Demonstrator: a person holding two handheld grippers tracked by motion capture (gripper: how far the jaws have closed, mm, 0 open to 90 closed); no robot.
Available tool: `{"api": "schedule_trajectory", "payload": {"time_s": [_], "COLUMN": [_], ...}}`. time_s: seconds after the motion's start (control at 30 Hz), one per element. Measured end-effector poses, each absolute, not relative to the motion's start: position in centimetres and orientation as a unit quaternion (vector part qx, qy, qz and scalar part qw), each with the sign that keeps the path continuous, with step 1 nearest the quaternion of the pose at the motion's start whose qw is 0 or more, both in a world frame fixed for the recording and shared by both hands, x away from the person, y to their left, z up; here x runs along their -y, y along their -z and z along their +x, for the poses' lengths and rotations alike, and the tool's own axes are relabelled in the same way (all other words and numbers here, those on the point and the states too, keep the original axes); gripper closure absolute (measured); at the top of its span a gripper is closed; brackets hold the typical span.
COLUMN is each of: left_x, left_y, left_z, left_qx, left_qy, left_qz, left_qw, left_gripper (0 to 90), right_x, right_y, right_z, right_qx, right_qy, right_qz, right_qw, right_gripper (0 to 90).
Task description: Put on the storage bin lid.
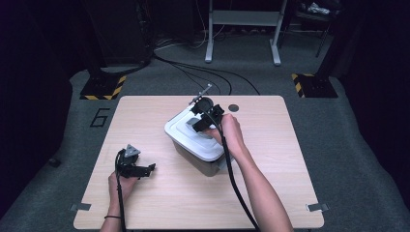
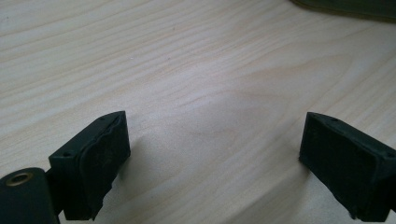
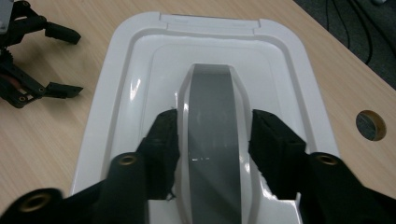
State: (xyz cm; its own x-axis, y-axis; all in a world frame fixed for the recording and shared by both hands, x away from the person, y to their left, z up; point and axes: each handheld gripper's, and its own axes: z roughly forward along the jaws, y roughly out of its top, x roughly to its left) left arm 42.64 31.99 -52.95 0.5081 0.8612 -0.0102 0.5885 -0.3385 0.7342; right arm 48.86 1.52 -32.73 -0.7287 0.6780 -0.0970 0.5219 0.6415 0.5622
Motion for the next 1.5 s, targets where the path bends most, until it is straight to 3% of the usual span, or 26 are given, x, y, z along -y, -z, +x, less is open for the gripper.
{"api": "schedule_trajectory", "payload": {"time_s": [0.3,0.57,1.5], "left_x": [-32.0,-32.0,-32.0], "left_y": [53.0,52.9,53.0], "left_z": [42.6,42.6,42.6], "left_qx": [-0.456,-0.456,-0.456], "left_qy": [-0.195,-0.195,-0.197], "left_qz": [0.795,0.795,0.795], "left_qw": [0.350,0.350,0.349], "left_gripper": [8.4,8.3,8.3], "right_x": [1.2,4.3,16.4], "right_y": [32.2,32.4,35.2], "right_z": [47.8,47.5,45.4], "right_qx": [-0.876,-0.848,-0.784], "right_qy": [-0.297,-0.337,-0.364], "right_qz": [0.343,0.370,0.461], "right_qw": [0.162,0.176,0.202], "right_gripper": [14.0,0.4,0.0]}}
